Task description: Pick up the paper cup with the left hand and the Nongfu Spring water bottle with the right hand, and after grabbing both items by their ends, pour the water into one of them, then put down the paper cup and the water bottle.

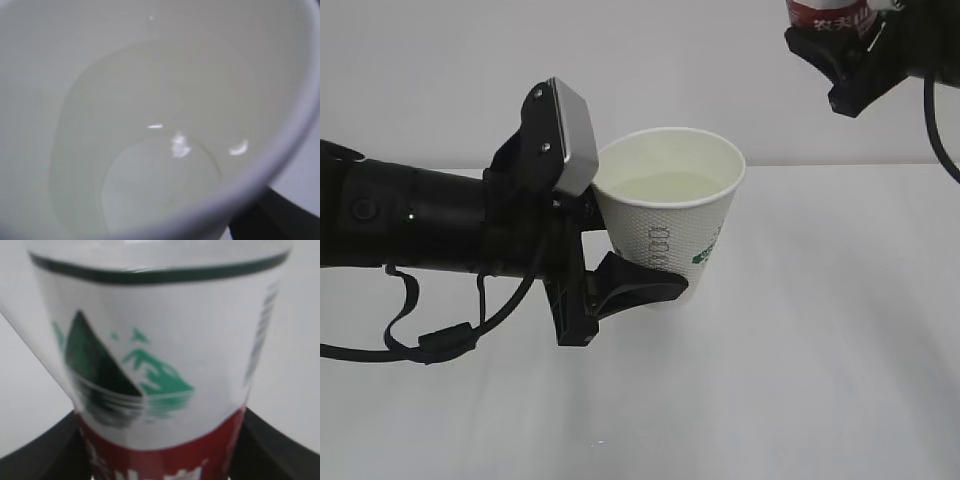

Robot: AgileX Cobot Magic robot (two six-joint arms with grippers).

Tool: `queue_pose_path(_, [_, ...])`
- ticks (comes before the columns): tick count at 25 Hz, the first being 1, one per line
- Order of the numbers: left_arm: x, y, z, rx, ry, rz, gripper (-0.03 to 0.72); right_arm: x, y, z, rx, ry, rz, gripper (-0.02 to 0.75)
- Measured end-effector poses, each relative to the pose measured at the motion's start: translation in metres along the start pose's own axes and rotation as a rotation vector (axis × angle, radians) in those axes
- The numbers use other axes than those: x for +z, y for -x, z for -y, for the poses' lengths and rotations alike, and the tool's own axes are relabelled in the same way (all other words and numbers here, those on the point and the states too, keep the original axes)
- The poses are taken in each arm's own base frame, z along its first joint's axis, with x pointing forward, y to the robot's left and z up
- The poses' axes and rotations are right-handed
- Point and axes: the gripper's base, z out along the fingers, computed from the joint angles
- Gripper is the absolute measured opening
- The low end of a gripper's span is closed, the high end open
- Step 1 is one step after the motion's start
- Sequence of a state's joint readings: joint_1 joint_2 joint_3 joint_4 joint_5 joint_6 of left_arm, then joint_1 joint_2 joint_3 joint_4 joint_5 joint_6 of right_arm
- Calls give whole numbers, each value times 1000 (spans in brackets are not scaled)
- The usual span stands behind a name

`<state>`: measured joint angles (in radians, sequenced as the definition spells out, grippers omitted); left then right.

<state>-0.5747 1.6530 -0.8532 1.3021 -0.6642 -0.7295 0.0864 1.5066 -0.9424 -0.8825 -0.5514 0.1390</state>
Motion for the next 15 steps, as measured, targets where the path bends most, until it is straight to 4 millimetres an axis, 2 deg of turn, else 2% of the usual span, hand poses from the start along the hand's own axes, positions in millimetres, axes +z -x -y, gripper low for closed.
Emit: queue_pose_path(15, [0, 0, 0, 0, 0, 0, 501, -17, -42, -28, 329, -72, -127, 515])
